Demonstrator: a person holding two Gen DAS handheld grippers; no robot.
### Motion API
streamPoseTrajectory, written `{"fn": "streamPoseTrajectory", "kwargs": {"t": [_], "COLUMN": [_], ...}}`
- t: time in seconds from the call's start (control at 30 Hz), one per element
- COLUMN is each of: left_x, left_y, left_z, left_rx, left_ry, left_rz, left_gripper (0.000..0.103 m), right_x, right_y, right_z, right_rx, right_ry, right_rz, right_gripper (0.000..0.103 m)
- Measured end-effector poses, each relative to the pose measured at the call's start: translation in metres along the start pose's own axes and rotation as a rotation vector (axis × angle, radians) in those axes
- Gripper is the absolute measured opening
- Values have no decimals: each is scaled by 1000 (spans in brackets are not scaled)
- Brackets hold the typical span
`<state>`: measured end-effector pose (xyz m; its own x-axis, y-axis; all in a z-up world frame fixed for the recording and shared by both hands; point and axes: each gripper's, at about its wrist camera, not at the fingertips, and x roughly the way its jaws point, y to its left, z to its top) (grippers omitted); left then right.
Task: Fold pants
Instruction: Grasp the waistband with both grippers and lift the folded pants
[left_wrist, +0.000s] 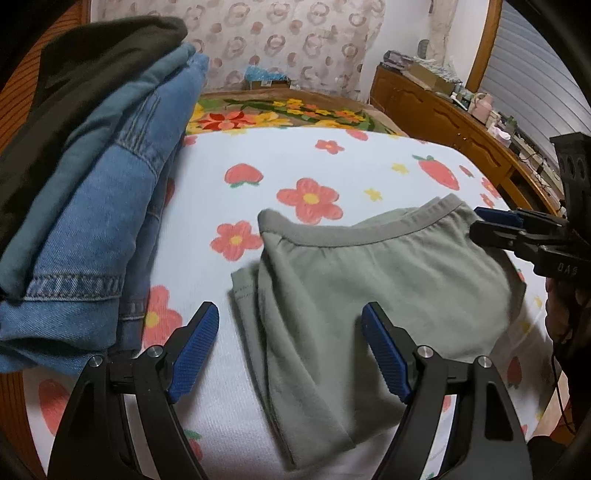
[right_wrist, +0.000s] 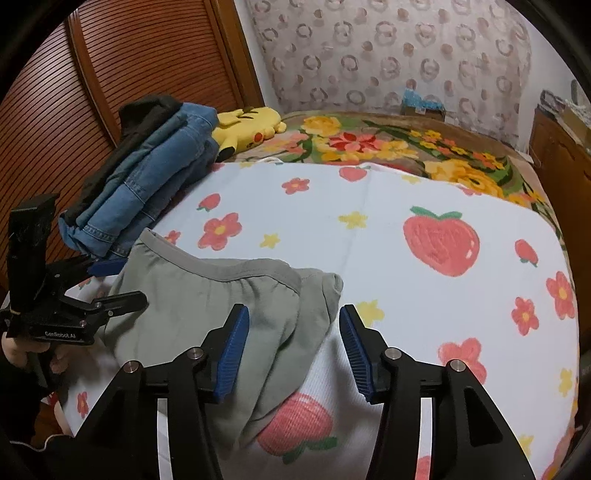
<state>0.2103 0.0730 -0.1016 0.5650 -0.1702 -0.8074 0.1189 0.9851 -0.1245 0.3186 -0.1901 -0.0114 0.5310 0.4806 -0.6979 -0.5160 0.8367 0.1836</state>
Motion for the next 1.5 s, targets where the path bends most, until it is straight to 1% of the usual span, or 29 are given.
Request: {"fn": "streamPoseTrajectory", "kwargs": {"t": [0.2, 0.43, 0.53, 0.63, 0.77, 0.8, 0.83, 0.9, 0.93, 1.0, 1.07, 1.1, 1.13, 1.17, 1.3, 1.37, 1.4, 1.47, 1.5], "left_x": [3, 5, 6, 9, 10, 10, 10, 9, 8, 6, 3, 2, 2, 1, 1, 0, 0, -1, -2], "left_y": [1, 1, 0, -4, -5, -4, -3, -1, 0, 3, 7, 9, 11, 13, 21, 23, 22, 19, 16], "left_z": [-1, -2, -2, -1, 1, 1, 1, 1, 1, 1, 1, 2, 2, 2, 2, 2, 1, 0, -1], "left_rx": [-2, -5, 6, 25, 28, 24, 22, 16, 10, -11, -35, -46, -57, -67, -112, -118, -116, -105, -101], "left_ry": [6, -14, -15, -13, -8, -8, -7, -6, -6, -11, -21, -22, -23, -25, -30, -29, -28, -25, -28], "left_rz": [10, 16, 28, 55, 62, 59, 56, 47, 41, 12, -20, -33, -44, -52, -75, -89, -96, -104, -105], "left_gripper": [80, 80, 81, 81, 82, 82, 82, 82, 82, 82, 67, 64, 59, 51, 34, 25, 22, 14, 14], "right_x": [14, 26, 27, 27, 27, 27, 27, 27, 28, 28, 26, 26, 26, 27, 27, 26, 26, 25, 25], "right_y": [1, 1, 2, 1, 1, 2, 2, 3, 4, 6, 6, 5, 4, 3, 3, 4, 5, 6, 5], "right_z": [2, 1, 1, 0, -1, -1, -2, -2, -3, -3, -4, -4, -5, -5, -5, -5, -5, -5, -5], "right_rx": [6, 3, 0, 11, 13, 14, 15, 13, 10, 3, 3, 5, 8, 12, 15, 16, 15, 13, 14], "right_ry": [24, 56, 52, 49, 46, 47, 48, 52, 54, 51, 46, 46, 46, 47, 48, 46, 45, 40, 37], "right_rz": [-9, -13, -12, -5, 10, 16, 22, 40, 49, 58, 65, 68, 71, 73, 72, 71, 71, 74, 78], "right_gripper": [53, 53, 53, 53, 53, 46, 45, 36, 34, 28, 27, 27, 27, 27, 27, 26, 25, 23, 22]}}
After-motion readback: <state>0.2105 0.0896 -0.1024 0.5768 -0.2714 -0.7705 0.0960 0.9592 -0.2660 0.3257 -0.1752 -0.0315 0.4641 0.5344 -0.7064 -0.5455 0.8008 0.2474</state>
